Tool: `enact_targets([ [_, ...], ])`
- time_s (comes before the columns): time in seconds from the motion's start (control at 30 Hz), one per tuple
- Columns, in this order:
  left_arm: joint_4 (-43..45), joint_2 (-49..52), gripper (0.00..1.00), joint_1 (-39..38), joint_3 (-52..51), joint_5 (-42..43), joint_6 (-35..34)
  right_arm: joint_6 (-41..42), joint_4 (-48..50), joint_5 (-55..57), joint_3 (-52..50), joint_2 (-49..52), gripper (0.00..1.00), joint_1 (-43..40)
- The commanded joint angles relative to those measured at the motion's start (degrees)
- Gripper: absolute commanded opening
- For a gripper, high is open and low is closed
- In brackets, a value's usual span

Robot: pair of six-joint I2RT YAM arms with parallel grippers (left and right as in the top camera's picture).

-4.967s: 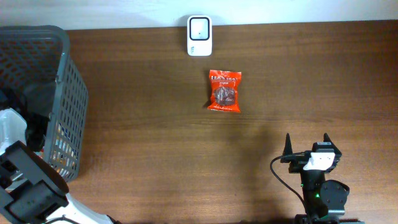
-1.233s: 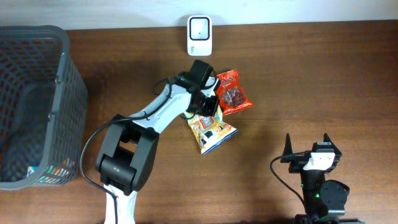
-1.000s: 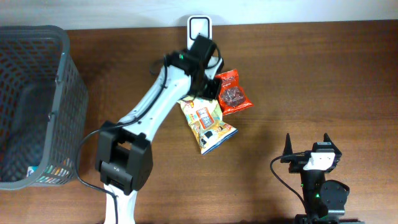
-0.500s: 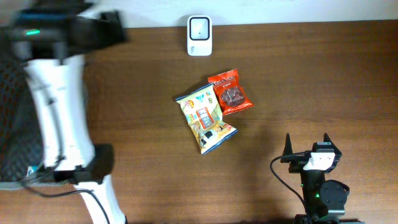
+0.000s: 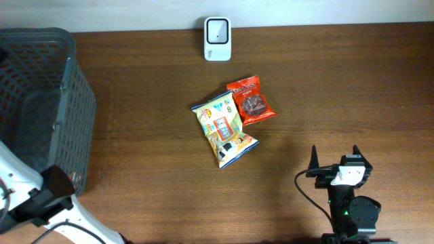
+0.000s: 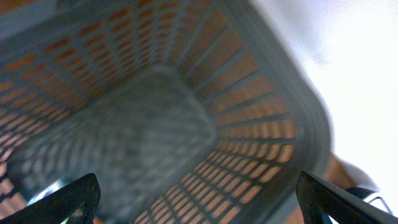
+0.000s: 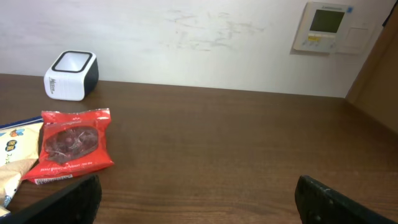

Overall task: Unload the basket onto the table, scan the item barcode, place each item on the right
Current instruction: 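Reach into the basket and grasp the small orange Kleenex tissue box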

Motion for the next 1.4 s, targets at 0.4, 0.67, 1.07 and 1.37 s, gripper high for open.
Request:
enact_targets([
  [0.4, 5.4, -11.8, 0.99, 0.1, -44.0, -18.2, -16.1, -0.4, -0.1, 0.3, -0.5, -0.4, 0.98, 0.3],
  [0.67, 16.9, -11.8, 0.98, 0.1, -67.4, -15.1, -16.1, -0.4, -0.1, 0.3, -0.5, -0.4, 0.98, 0.3],
  [1.07, 28.2, -11.8, 0.95, 0.1, -84.9, -13.7, -16.0, -0.4, -0.1, 0.3, -0.5, -0.4, 0.98, 0.3],
  [1.37, 28.7, -11.8, 0.95, 0.1, -89.5, -14.1, -16.1, -0.4, -0.1, 0.3, -0.5, -0.4, 0.99, 0.3],
])
